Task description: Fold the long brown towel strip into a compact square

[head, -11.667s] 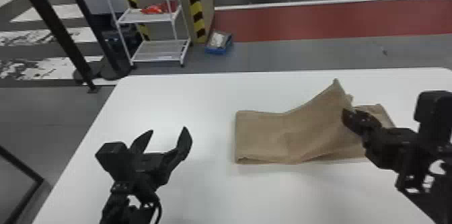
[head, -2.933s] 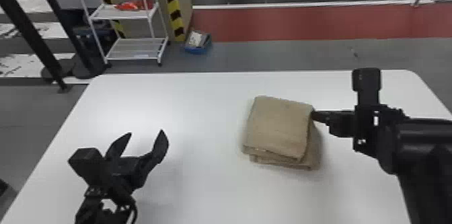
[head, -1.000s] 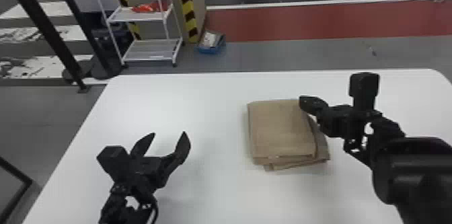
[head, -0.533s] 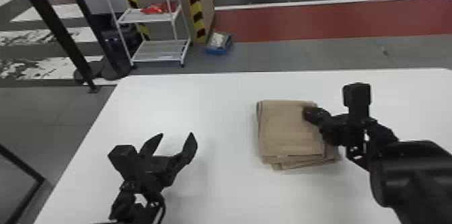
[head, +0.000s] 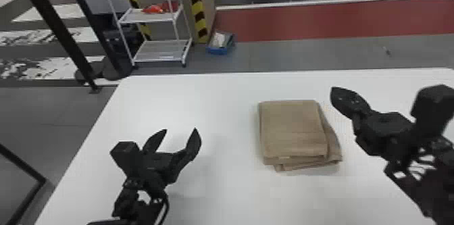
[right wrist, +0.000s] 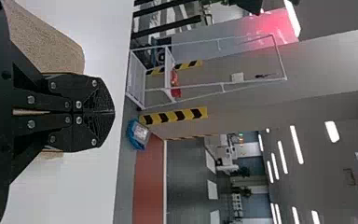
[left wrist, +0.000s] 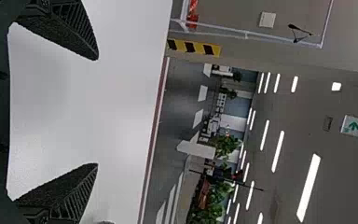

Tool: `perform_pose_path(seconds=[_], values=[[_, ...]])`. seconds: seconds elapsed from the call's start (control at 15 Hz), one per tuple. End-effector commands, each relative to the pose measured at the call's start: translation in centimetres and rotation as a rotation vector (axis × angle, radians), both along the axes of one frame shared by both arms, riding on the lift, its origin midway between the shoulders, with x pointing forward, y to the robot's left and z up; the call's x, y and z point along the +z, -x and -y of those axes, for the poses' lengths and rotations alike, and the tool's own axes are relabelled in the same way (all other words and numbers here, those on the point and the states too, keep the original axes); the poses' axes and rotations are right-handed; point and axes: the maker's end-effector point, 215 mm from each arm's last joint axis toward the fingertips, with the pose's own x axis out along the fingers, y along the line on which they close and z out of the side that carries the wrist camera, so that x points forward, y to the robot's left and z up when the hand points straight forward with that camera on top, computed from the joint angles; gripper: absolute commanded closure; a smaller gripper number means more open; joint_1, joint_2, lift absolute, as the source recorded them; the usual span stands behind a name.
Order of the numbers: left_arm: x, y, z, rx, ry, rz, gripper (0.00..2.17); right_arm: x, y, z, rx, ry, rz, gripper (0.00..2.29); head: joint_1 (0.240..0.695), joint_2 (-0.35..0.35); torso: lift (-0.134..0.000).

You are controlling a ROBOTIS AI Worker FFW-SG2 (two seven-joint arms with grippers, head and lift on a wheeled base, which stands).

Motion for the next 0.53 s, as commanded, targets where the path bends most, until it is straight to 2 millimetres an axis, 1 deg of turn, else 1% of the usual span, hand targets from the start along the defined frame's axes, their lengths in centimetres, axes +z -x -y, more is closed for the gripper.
perform_pose_path(seconds=[0.0,0.07,0.13,0.2,0.27,0.33,0.4,0.47], values=[[0.7,0.0,0.9,-0.018,0.004,0.020,0.06,2.0,5.3,5.1,-0.136,0.039,0.139,1.95,0.695,0.163,-0.126],[1.1,0.4,1.0,-0.018,0.005,0.027,0.06,1.9,7.2,6.7,-0.183,0.048,0.159,1.80,0.695,0.125,-0.126],[1.6,0.9,1.0,-0.015,0.002,0.033,0.06,1.9,8.7,8.0,-0.228,0.052,0.170,1.46,0.695,0.105,-0.126],[2.2,1.7,0.9,-0.007,-0.004,0.046,0.06,1.4,10.0,8.5,-0.259,0.060,0.151,0.94,0.695,0.083,-0.126],[3.0,2.5,0.8,0.005,-0.004,0.062,0.06,1.0,11.0,8.7,-0.286,0.082,0.137,0.38,0.695,0.066,-0.126],[3.8,3.3,1.0,0.014,-0.009,0.082,0.06,0.7,12.1,7.9,-0.302,0.118,0.126,0.08,0.695,0.057,-0.126],[4.5,4.5,0.6,0.033,-0.015,0.099,0.06,0.5,12.4,6.4,-0.292,0.132,0.123,0.08,0.695,0.051,-0.126],[5.1,5.9,-0.4,0.061,-0.027,0.118,0.06,0.2,12.6,4.9,-0.271,0.137,0.119,0.08,0.695,0.057,-0.126]])
